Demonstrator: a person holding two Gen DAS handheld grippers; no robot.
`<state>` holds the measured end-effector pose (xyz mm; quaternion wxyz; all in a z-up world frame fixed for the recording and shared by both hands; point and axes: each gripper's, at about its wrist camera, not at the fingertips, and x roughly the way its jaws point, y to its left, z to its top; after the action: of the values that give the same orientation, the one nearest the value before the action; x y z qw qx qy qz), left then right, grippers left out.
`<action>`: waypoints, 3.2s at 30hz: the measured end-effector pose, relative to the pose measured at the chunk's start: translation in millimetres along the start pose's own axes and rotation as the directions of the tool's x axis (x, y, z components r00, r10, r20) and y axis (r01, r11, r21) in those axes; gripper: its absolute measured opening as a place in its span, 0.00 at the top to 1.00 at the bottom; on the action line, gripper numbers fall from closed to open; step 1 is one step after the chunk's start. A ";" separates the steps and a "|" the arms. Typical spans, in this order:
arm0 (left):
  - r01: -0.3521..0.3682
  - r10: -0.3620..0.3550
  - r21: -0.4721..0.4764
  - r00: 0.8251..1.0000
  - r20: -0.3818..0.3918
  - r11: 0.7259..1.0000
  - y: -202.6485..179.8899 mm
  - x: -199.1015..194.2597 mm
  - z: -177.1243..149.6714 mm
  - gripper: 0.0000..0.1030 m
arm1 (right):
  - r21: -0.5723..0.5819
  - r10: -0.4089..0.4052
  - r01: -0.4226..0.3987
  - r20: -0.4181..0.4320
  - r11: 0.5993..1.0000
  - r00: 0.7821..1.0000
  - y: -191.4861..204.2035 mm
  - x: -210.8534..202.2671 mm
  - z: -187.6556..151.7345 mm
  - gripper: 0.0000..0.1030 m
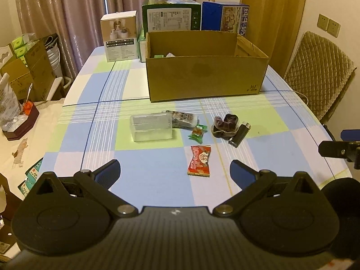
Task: Organize objects
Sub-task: 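Move both open grippers back toward the remaining items on the table, then lower the left gripper onto the red candy packet and close it, then grasp the black lighter with the right gripper while the left gripper holds the candy packet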
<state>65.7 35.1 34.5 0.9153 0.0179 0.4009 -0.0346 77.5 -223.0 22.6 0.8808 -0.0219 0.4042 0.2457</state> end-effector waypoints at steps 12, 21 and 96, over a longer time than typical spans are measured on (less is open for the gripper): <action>0.015 -0.015 0.025 1.000 -0.026 1.000 -12.8 16.8 -7.3 0.01 | -0.002 0.001 -0.001 -0.023 1.000 1.000 -4.0 10.5 -5.0 0.02; 0.036 -0.034 0.032 0.996 -0.082 0.999 -17.7 41.8 -14.3 0.02 | -0.010 -0.016 0.015 -0.054 1.000 0.998 -11.6 26.5 -9.8 0.02; 0.149 -0.139 0.051 0.977 -0.163 0.987 -17.1 168.5 24.5 0.76 | -0.413 0.125 -0.195 -0.191 0.890 0.974 -8.1 221.1 23.6 0.02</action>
<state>196.3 8.3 -72.8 0.8745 0.0201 0.4714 -0.1120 219.8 -132.7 -122.6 0.7960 -0.2009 0.4095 0.3979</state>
